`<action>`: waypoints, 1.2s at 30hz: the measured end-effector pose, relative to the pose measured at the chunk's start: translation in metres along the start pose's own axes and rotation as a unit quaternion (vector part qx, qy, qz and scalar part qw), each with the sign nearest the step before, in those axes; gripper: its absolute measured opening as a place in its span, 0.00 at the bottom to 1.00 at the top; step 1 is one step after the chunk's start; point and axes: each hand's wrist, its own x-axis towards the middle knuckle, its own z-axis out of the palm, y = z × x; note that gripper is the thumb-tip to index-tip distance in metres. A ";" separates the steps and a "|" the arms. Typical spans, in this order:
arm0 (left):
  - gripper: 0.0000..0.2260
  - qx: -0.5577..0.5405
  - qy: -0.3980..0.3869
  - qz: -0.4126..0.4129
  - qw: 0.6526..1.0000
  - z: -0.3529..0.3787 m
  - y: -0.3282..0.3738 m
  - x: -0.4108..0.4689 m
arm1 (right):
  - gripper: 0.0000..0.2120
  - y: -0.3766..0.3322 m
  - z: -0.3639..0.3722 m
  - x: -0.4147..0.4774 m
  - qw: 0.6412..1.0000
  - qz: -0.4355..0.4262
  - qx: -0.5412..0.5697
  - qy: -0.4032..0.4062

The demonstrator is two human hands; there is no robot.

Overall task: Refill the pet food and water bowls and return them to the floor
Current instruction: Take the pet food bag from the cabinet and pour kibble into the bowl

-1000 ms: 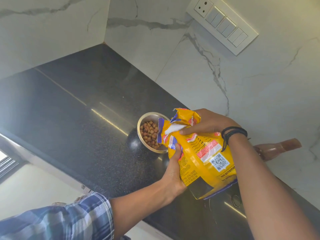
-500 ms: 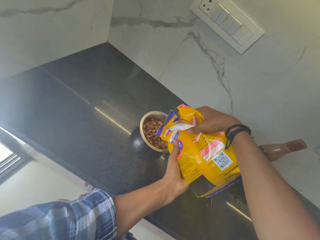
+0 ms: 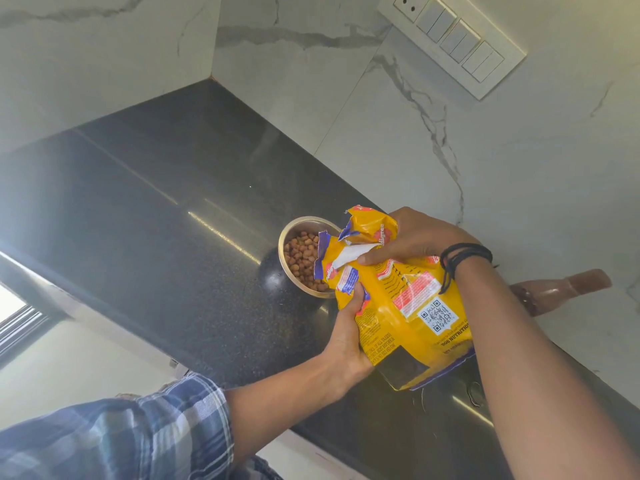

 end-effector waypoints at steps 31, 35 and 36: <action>0.18 -0.009 -0.007 -0.006 1.000 -0.001 -0.001 -0.005 | 0.27 -0.003 -0.002 -0.008 1.000 -0.001 0.012 0.010; 0.20 -0.005 -0.022 0.001 1.000 0.001 0.001 -0.006 | 0.24 -0.005 -0.006 -0.008 1.000 -0.026 -0.003 0.002; 0.23 -0.003 -0.028 0.003 1.000 0.001 0.001 -0.006 | 0.22 -0.005 -0.008 -0.007 1.000 -0.029 -0.009 0.000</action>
